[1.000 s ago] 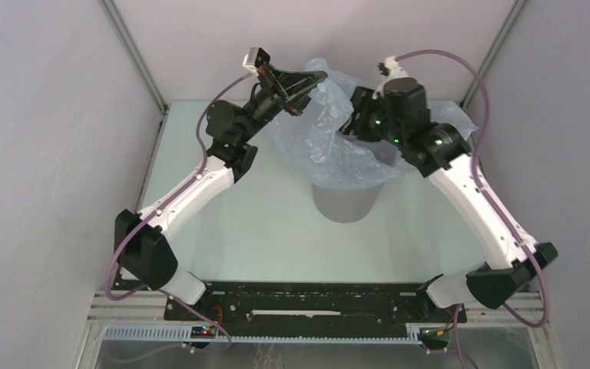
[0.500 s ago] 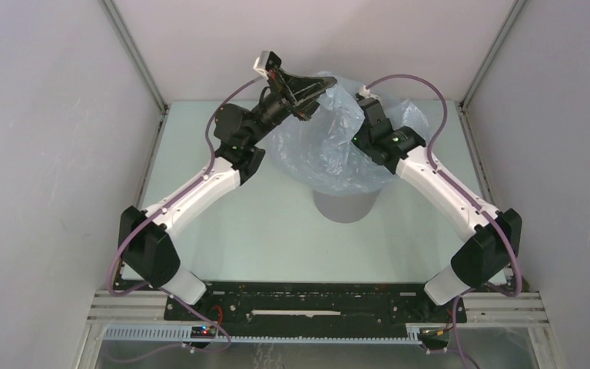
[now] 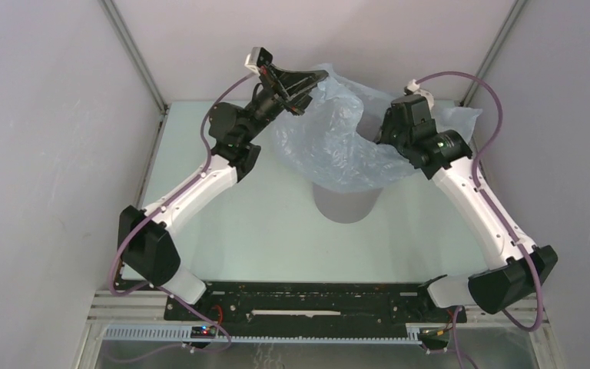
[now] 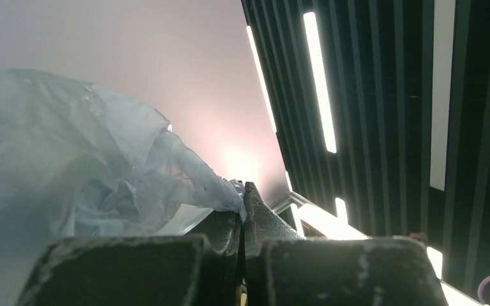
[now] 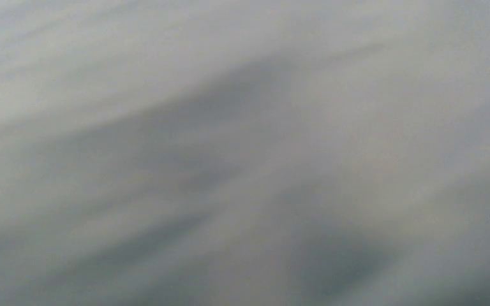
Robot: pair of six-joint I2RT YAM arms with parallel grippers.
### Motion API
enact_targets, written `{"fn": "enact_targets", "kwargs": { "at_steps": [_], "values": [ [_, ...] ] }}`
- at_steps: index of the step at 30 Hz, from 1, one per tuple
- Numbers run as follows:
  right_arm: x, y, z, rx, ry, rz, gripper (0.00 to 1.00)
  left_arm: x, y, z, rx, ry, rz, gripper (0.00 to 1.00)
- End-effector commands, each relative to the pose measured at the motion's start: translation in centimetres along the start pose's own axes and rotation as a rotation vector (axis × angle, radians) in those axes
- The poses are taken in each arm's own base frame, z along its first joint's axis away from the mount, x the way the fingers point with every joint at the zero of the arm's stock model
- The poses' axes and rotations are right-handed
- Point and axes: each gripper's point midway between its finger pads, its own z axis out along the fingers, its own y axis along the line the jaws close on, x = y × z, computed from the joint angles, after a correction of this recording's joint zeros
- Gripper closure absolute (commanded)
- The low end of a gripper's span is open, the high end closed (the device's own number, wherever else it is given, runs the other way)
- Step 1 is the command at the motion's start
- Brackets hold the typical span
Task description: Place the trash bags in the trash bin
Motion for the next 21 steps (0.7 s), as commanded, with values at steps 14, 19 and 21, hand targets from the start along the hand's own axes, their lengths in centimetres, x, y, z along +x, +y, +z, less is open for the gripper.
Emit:
{"fn": "enact_targets", "kwargs": {
  "at_steps": [14,19,21],
  "values": [
    [7.1,14.8,0.8,-0.518,0.242,-0.083,0.39,0.0,-0.1,0.6,-0.006,0.036,0.014,1.00],
    [9.2,11.8,5.2,-0.328,0.256,-0.055,0.50,0.0,0.2,0.9,-0.016,0.041,0.006,1.00],
    [9.6,9.9,6.6,-0.220,0.252,-0.053,0.54,0.1,0.4,1.0,-0.022,0.044,0.002,1.00]
  ]
}}
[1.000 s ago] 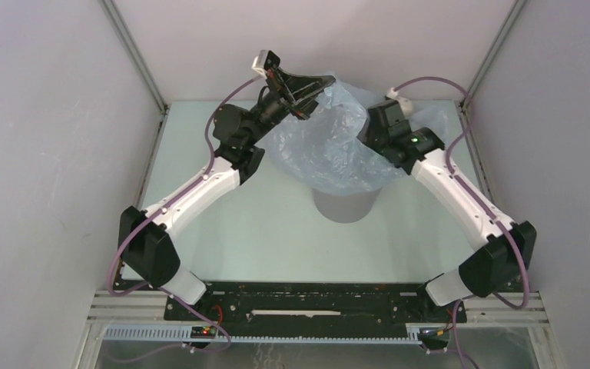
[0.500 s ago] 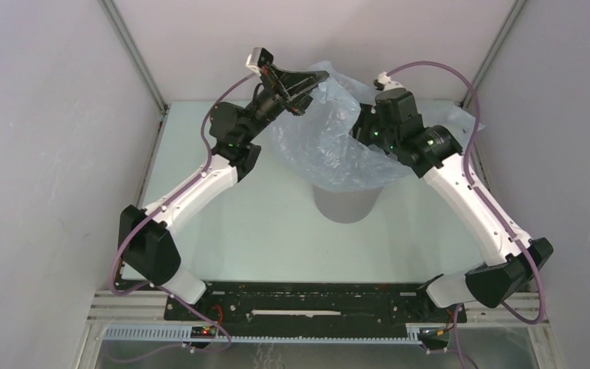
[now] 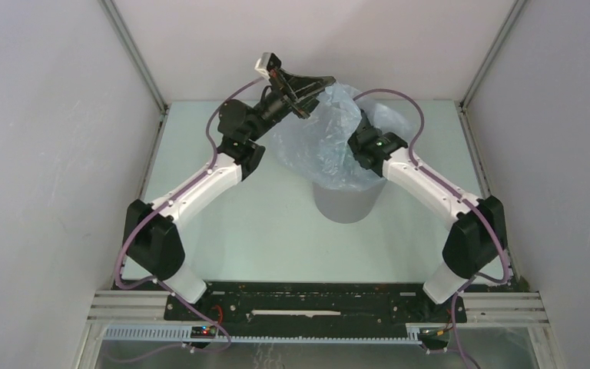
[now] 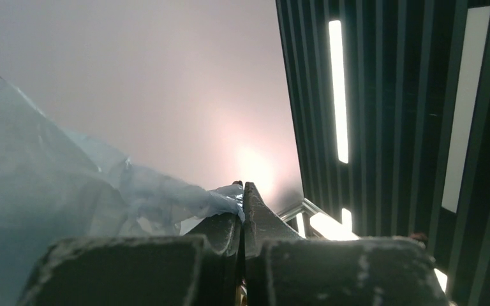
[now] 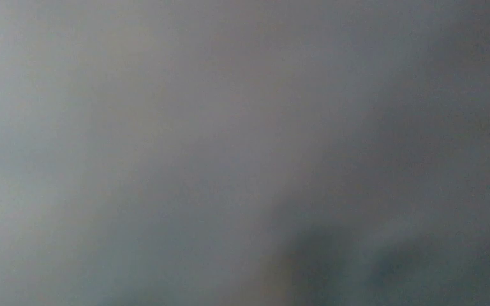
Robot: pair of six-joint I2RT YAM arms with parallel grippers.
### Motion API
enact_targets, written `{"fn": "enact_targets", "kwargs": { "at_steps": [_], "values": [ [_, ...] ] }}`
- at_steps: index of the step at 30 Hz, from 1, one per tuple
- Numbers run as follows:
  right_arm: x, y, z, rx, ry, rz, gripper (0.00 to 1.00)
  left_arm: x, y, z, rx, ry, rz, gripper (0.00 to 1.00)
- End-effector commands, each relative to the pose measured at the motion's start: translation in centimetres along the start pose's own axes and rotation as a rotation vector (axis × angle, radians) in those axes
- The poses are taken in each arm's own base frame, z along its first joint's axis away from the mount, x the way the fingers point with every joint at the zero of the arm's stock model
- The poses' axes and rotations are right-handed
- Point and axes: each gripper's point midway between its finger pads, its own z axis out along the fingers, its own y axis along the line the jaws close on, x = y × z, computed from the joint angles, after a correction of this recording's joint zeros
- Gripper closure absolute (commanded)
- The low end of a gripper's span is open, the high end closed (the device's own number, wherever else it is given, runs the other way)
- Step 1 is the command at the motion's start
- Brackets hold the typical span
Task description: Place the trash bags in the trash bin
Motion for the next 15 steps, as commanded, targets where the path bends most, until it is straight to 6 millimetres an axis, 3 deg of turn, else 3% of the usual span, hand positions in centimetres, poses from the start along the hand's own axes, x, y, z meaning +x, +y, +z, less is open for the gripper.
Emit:
{"fn": "enact_targets", "kwargs": {
  "at_steps": [1,8,11,15],
  "values": [
    [-1.0,-3.6,0.7,0.180,-0.065,0.070,0.54,1.2,-3.1,0.7,0.060,0.047,0.039,1.00],
    [0.0,-8.8,0.5,0.402,-0.064,0.048,0.61,1.2,-2.2,0.6,0.021,0.054,0.027,1.00],
    [-0.1,-12.0,-0.8,0.549,-0.066,0.076,0.62,0.9,-0.5,0.5,-0.071,0.047,0.031,1.00],
    [-0.7,-13.5,-1.4,0.582,-0.072,0.067,0.62,-0.4,2.5,-0.8,-0.261,0.027,0.114,1.00]
  ]
}}
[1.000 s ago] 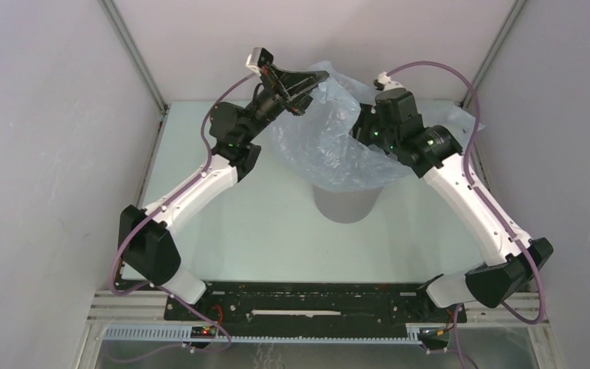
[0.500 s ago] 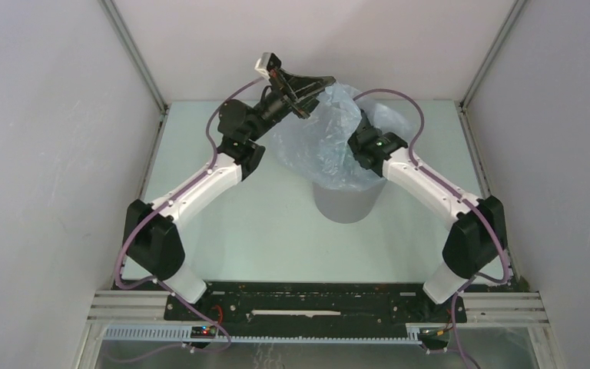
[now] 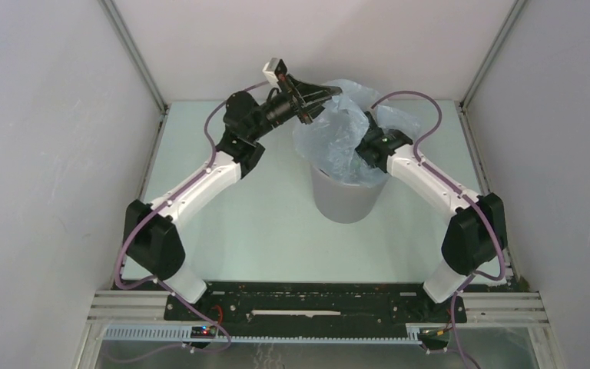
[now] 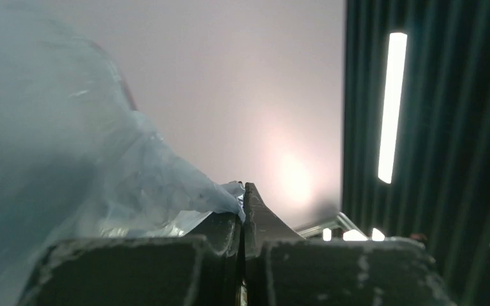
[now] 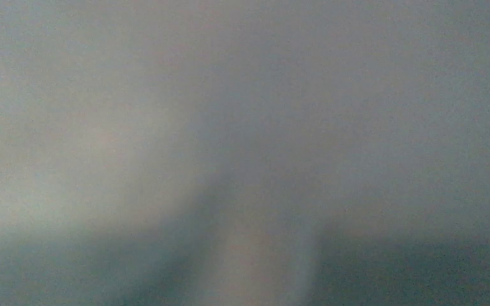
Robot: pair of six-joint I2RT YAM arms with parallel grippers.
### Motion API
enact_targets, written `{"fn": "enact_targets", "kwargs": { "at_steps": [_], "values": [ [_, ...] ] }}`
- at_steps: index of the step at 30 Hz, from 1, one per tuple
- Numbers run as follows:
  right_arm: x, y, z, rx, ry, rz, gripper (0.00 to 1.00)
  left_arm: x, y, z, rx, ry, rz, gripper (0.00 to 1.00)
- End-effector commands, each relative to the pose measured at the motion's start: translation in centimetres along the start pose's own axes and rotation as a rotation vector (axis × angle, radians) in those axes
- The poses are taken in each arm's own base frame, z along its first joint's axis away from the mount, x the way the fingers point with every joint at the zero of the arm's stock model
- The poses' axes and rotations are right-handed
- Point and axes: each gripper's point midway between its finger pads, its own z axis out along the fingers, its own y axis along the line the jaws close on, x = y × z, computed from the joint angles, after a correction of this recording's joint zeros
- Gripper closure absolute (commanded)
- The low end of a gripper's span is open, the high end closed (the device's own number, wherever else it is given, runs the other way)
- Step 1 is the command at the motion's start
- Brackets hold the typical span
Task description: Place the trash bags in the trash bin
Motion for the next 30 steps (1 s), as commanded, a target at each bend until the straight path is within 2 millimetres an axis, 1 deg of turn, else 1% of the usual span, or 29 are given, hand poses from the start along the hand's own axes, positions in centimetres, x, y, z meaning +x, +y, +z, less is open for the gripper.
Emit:
{"fn": "enact_targets", "kwargs": {
  "at_steps": [1,4,7,10,12,15,16,18,20,23,25,27,29,30],
  "values": [
    [-1.3,-3.5,0.3,0.141,-0.042,-0.001,0.62,-0.1,-0.1,-1.2,-0.150,0.009,0.149,1.00],
    [-1.2,-2.7,0.8,0.139,-0.044,-0.027,0.61,-1.0,3.4,-2.7,-0.302,0.001,0.188,1.00],
    [0.1,-1.8,2.3,0.136,-0.001,-0.054,0.61,-1.9,5.2,-4.4,-0.388,-0.029,0.257,1.00],
    [1.6,-0.7,4.0,0.113,0.048,-0.086,0.60,-3.3,8.0,-6.4,-0.547,-0.030,0.364,1.00],
    [2.3,-0.4,4.9,0.108,0.079,-0.101,0.60,-3.9,9.4,-7.6,-0.621,-0.014,0.411,1.00],
    [3.1,-0.1,5.6,0.098,0.116,-0.108,0.59,-4.7,10.7,-9.4,-0.722,-0.001,0.488,1.00],
    [3.3,-0.2,5.6,0.097,0.126,-0.116,0.58,-4.9,10.6,-10.0,-0.759,-0.002,0.515,1.00],
    [3.9,-0.3,5.2,0.076,0.159,-0.128,0.57,-5.1,9.5,-10.6,-0.793,0.006,0.595,1.00],
    [4.2,0.3,3.8,-0.006,0.191,-0.149,0.53,-4.7,7.7,-10.4,-0.770,0.025,0.662,1.00],
    [3.4,2.1,-0.1,-0.154,0.199,-0.171,0.46,-3.7,5.3,-9.6,-0.692,0.043,0.686,1.00],
    [2.1,3.2,-3.2,-0.242,0.177,-0.184,0.40,-3.0,4.7,-9.3,-0.649,0.049,0.670,1.00],
    [1.1,4.1,-6.3,-0.320,0.153,-0.200,0.37,-2.7,4.5,-9.2,-0.634,0.047,0.663,1.00],
    [0.3,4.3,-9.1,-0.378,0.126,-0.195,0.33,-2.3,4.6,-9.0,-0.629,0.059,0.659,1.00],
    [0.0,4.2,-10.2,-0.402,0.123,-0.191,0.31,-2.0,4.6,-8.8,-0.623,0.067,0.656,1.00]
  ]
}}
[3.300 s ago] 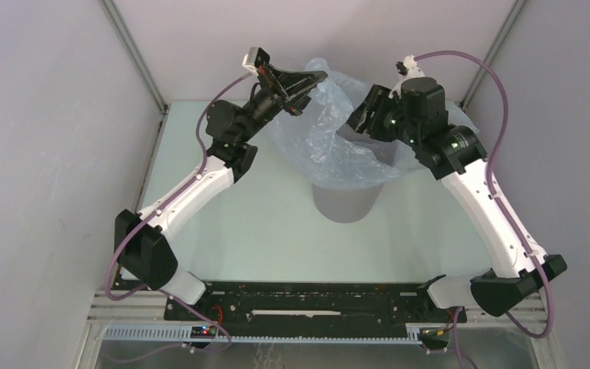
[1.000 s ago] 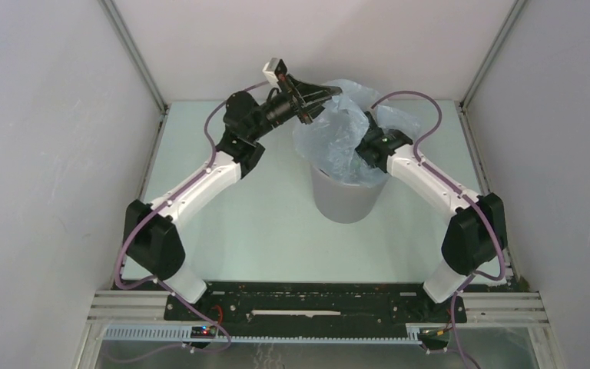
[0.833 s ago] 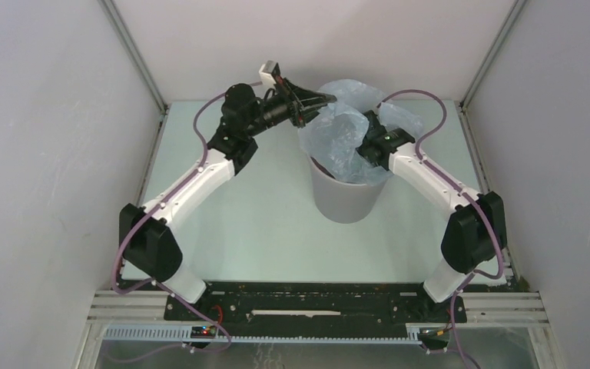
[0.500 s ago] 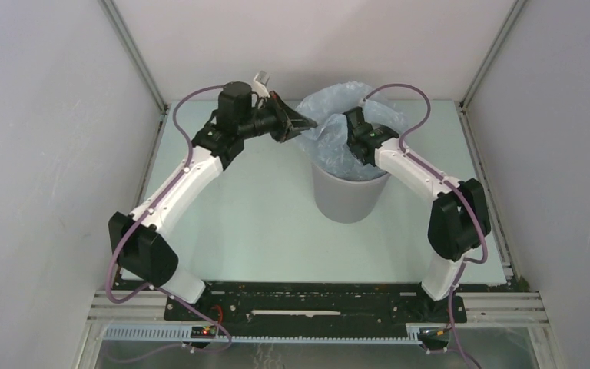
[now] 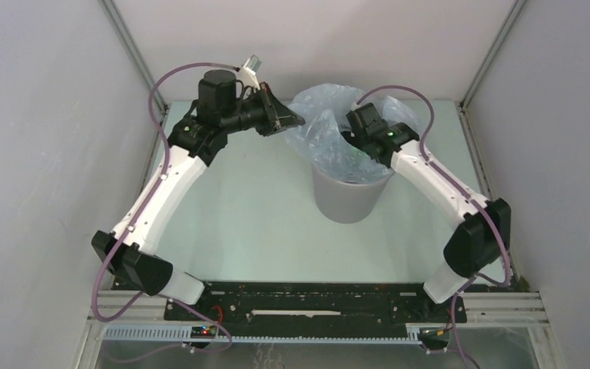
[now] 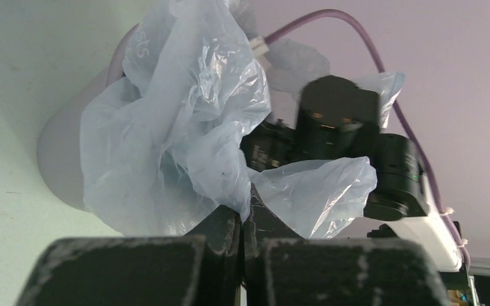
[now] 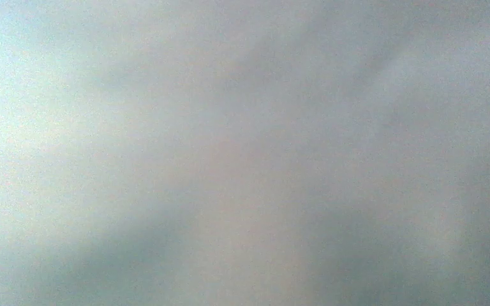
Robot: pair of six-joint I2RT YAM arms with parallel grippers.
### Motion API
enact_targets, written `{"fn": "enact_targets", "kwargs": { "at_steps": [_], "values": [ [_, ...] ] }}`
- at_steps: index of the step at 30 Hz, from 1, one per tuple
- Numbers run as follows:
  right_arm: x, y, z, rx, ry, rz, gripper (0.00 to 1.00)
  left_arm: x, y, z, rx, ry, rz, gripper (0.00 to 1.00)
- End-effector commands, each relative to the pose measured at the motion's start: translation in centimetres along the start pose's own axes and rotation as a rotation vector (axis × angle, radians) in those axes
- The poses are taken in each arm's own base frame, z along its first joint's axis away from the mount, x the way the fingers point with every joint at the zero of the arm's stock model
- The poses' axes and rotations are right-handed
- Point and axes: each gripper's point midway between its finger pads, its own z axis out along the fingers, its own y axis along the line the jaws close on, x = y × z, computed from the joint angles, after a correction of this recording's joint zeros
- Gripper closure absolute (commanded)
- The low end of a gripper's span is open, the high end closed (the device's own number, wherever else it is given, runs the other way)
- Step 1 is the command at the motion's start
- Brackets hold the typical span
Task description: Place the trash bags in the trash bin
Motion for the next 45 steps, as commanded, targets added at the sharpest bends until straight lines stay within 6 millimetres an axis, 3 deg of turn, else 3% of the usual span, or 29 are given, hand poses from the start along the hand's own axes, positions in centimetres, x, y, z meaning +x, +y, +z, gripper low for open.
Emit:
{"fn": "enact_targets", "kwargs": {
  "at_steps": [1,5,10,15,17,22,27,30,33,39,41,45],
  "values": [
    [-0.8,2.9,-8.3,-0.213,-0.040,-0.044,0.29,0.4,-2.7,-0.8,0.083,0.005,0.058,1.00],
    [-1.9,3.6,-11.8,-0.296,-0.097,-0.029,0.18,2.0,-3.5,0.0,0.099,0.048,0.061,1.00],
    [-3.9,4.7,-14.8,-0.384,-0.187,-0.018,0.18,3.8,-3.5,0.4,0.089,0.080,0.073,1.00],
    [-6.4,7.7,-16.7,-0.535,-0.310,0.001,0.14,3.5,-3.7,0.0,0.079,0.051,0.088,1.00],
    [-7.2,8.6,-16.1,-0.557,-0.346,0.008,0.10,3.4,-3.7,-0.2,0.075,0.043,0.092,1.00],
    [-5.8,9.2,-10.9,-0.585,-0.280,0.090,0.08,3.1,-4.0,-0.4,0.076,0.028,0.080,1.00],
    [-5.1,11.0,-8.8,-0.696,-0.264,0.069,0.10,3.0,-3.8,-0.2,0.081,0.029,0.054,1.00],
    [-4.7,11.0,-7.4,-0.688,-0.228,0.092,0.21,3.1,-3.9,0.1,0.096,0.037,0.035,1.00],
    [-4.6,10.6,-7.3,-0.688,-0.232,0.106,0.34,3.0,-4.0,0.1,0.098,0.032,0.037,1.00],
    [-4.4,9.2,-7.3,-0.656,-0.220,0.135,0.87,2.8,-4.1,-0.1,0.104,0.026,0.041,1.00],
    [-4.5,8.1,-7.3,-0.608,-0.233,0.139,1.00,2.6,-4.0,0.0,0.104,0.026,0.041,1.00],
    [-3.6,4.7,-6.6,-0.440,-0.233,0.156,1.00,2.4,-3.4,0.0,0.085,0.026,0.036,1.00]
  ]
}}
